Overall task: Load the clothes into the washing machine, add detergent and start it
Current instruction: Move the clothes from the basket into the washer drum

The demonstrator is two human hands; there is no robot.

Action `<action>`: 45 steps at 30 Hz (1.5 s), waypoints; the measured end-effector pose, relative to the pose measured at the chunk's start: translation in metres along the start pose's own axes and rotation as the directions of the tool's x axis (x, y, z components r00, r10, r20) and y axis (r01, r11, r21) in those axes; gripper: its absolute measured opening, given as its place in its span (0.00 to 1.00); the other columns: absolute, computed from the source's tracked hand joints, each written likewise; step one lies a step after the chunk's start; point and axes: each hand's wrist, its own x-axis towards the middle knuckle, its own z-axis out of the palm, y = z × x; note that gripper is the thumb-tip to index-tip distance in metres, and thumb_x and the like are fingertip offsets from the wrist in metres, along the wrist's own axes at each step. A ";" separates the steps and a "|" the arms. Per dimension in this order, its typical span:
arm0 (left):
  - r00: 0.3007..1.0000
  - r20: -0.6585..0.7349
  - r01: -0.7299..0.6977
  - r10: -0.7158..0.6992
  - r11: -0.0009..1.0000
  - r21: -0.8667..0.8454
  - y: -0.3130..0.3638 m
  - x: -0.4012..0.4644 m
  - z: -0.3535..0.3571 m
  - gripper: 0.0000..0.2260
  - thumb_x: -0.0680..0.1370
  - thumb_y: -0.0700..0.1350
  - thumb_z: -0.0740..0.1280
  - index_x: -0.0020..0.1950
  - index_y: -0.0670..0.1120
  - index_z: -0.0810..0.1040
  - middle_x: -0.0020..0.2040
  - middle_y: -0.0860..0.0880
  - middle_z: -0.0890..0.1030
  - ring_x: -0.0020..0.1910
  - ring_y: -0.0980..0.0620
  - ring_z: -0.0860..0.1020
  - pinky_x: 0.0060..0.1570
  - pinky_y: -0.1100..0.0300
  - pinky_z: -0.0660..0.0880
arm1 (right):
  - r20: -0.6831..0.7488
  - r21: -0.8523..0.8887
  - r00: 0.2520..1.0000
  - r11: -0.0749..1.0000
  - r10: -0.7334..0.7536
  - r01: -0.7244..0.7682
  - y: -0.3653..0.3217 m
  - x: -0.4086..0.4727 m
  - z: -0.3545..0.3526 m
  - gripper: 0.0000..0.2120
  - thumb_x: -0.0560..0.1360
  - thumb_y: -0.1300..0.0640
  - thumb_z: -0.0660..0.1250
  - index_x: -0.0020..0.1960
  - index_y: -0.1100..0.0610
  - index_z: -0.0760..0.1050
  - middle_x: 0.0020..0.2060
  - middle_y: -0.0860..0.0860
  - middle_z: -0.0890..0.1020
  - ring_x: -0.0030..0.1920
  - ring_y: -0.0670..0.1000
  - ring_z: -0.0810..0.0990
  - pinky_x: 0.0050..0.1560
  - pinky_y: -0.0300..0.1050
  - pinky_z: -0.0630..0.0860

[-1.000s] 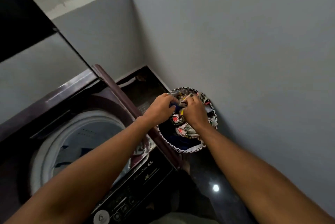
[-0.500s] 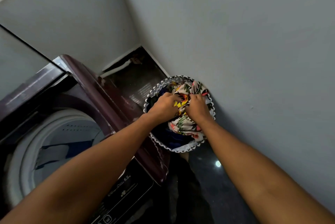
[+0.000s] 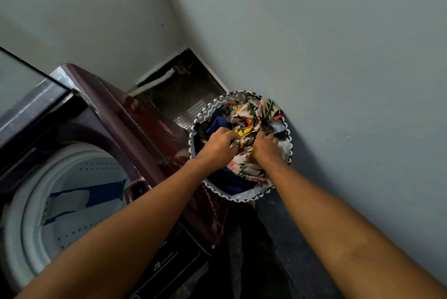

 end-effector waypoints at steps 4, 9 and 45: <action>1.000 0.024 0.000 0.001 1.000 -0.012 0.004 -0.001 0.003 0.15 0.80 0.42 0.64 0.67 0.48 0.76 0.68 0.46 0.71 0.65 0.49 0.72 0.60 0.63 0.67 | -0.042 0.085 0.995 0.992 -0.093 0.096 0.000 -0.005 0.000 0.13 0.77 0.60 0.64 0.60 0.61 0.75 0.57 0.60 0.81 0.56 0.62 0.81 0.51 0.53 0.78; 0.991 0.113 0.072 -0.073 0.997 0.015 0.006 -0.003 0.001 0.25 0.76 0.42 0.69 0.73 0.48 0.69 0.69 0.44 0.70 0.67 0.45 0.71 0.65 0.54 0.69 | 0.051 0.379 0.997 0.923 0.059 -0.074 -0.017 -0.017 -0.039 0.15 0.76 0.53 0.61 0.56 0.60 0.79 0.55 0.58 0.82 0.54 0.61 0.81 0.46 0.48 0.73; 0.877 -0.470 -0.287 -0.097 0.679 -0.676 0.042 -0.227 -0.166 0.33 0.63 0.42 0.77 0.67 0.54 0.77 0.55 0.54 0.84 0.55 0.54 0.82 0.61 0.50 0.77 | 0.448 0.830 0.538 0.556 -0.714 0.047 -0.148 -0.222 -0.225 0.26 0.83 0.57 0.51 0.40 0.60 0.86 0.40 0.55 0.85 0.40 0.50 0.84 0.45 0.42 0.81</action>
